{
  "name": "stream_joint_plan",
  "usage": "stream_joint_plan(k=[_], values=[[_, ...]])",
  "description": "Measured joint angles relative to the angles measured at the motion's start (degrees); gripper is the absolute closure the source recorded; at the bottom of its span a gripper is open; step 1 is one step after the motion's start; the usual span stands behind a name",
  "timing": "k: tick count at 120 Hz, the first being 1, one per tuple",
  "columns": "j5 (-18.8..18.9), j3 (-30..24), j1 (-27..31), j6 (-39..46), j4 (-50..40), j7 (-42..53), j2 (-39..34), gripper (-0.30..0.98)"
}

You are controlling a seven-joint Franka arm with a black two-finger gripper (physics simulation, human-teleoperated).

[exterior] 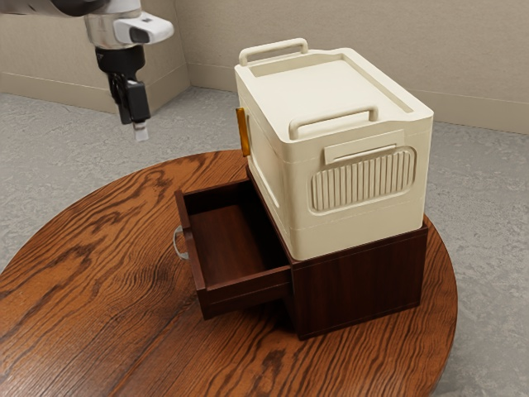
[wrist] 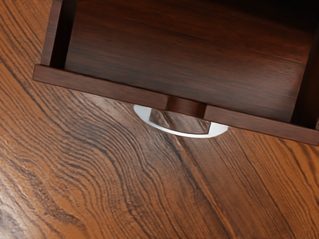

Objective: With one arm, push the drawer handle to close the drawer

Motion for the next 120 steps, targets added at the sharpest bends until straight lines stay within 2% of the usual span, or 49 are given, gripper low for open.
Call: stream_joint_plan(k=[29,37,45,57,68,87,93,110,120], values=[[-2.37,-0.17,2.56,-0.31,1.48,5.81,-0.58,0.0],[-1.65,-0.43,3.7,-1.2,5.07,7.47,-6.94,0.0],[-1.18,-2.24,3.41,-2.26,4.91,9.88,-12.28,0.0],[-0.77,-3.62,1.31,-2.77,-6.11,13.82,-13.77,0.0],[-0.66,-5.32,0.94,1.68,-19.36,17.48,-13.4,0.0],[-0.75,-5.85,0.54,7.99,-29.59,22.63,-11.32,0.0],[-0.7,-5.87,0.3,9.97,-31.04,23.73,-10.56,0.07],[-0.15,-5.88,0.73,15.8,-33.03,29.17,-9.63,0.41],[-0.02,-5.82,1.6,20.0,-35.61,33.57,-9.58,0.56]])
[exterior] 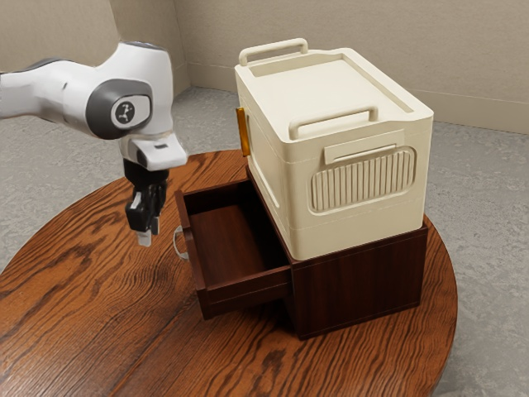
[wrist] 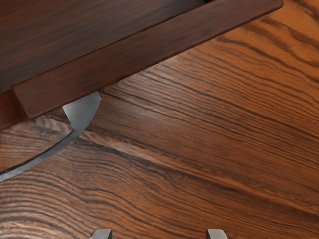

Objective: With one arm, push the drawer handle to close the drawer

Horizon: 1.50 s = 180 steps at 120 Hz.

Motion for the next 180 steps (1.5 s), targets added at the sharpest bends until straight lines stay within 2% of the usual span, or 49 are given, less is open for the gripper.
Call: stream_joint_plan(k=[19,44,66,101,128,180], values=[[-0.02,0.36,3.47,5.93,-0.88,2.28,1.77,0.69],[-0.36,0.59,4.3,9.06,-0.94,-4.6,6.28,0.76],[-0.71,0.52,4.73,10.49,-0.6,-10.38,9.0,0.78],[-1.64,0.12,2.18,12.79,1.67,-16.57,11.8,0.78],[-2.73,0.03,1.56,13.33,5.33,-21.44,13.73,0.79],[-2.58,-0.01,-1.61,15.22,11.97,-29.25,19.64,0.79]])
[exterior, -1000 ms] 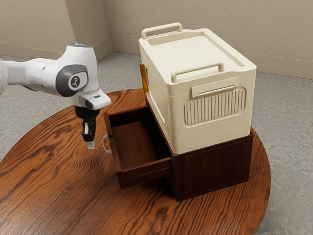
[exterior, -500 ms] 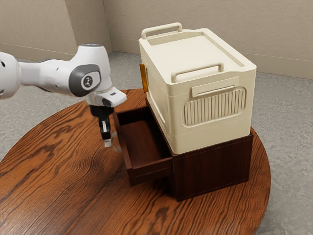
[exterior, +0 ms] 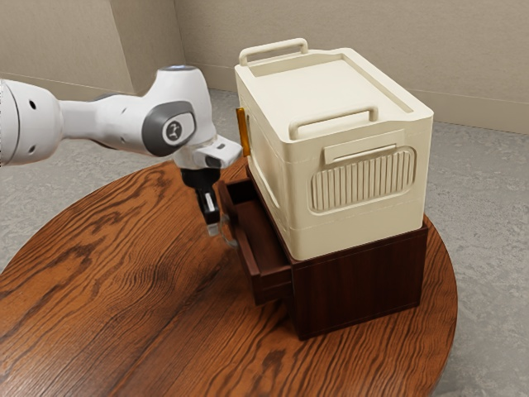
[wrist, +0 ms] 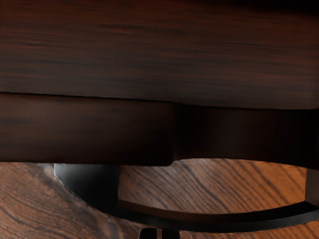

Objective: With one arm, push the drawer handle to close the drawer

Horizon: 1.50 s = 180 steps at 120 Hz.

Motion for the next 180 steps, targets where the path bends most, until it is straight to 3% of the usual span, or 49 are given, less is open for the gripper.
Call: stream_joint_plan(k=[28,47,89,148,165,174,180], values=[[-0.08,-2.33,-1.33,0.88,2.23,-2.49,2.1,0.79],[-0.45,-3.5,-0.06,2.85,2.78,2.4,3.43,0.79],[4.72,-6.87,2.72,4.87,5.43,9.84,5.71,0.79],[0.86,-12.15,6.89,7.88,5.54,17.27,6.76,0.8],[0.34,-12.07,5.98,7.84,2.89,15.78,3.87,0.79],[2.21,-12.63,3.92,5.32,0.73,15.84,-3.02,0.79],[0.33,-13.38,3.12,2.94,0.38,13.72,-8.96,0.79]])
